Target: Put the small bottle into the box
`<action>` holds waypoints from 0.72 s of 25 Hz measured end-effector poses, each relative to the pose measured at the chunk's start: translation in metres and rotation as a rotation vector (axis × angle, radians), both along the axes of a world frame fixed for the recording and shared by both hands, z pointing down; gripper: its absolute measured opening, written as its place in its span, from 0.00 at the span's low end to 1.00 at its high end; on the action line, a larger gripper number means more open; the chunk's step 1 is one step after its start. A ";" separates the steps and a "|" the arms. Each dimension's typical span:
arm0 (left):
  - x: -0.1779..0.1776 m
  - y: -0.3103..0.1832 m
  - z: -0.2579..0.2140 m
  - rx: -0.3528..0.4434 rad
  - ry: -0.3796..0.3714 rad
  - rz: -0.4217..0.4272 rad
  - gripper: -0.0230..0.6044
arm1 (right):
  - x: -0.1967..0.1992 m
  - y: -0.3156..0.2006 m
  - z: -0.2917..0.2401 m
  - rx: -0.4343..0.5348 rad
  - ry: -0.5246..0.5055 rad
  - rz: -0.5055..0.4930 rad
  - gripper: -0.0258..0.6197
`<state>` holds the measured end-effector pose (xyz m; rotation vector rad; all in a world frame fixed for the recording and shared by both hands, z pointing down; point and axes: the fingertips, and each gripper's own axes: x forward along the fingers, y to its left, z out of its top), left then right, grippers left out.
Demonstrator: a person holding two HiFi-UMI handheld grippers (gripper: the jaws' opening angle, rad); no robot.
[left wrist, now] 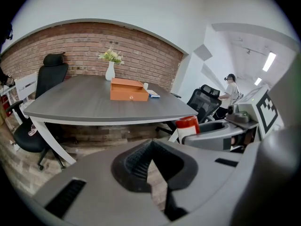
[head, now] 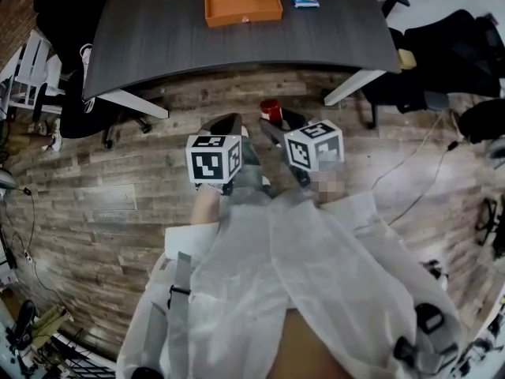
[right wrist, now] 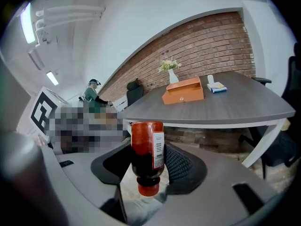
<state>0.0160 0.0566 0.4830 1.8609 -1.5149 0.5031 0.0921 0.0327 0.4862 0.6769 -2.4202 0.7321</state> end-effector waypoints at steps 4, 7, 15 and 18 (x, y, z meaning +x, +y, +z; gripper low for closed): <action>-0.023 -0.030 0.001 0.000 0.000 0.001 0.04 | -0.019 -0.035 0.002 0.005 0.003 0.020 0.36; -0.045 -0.058 -0.002 0.009 -0.002 0.001 0.04 | -0.038 -0.063 -0.003 0.016 0.002 0.030 0.36; -0.093 -0.140 -0.015 0.038 0.006 0.025 0.04 | -0.079 -0.139 -0.017 0.041 0.007 0.074 0.36; -0.105 -0.166 -0.017 0.048 0.010 0.045 0.04 | -0.088 -0.163 -0.017 0.044 0.013 0.100 0.36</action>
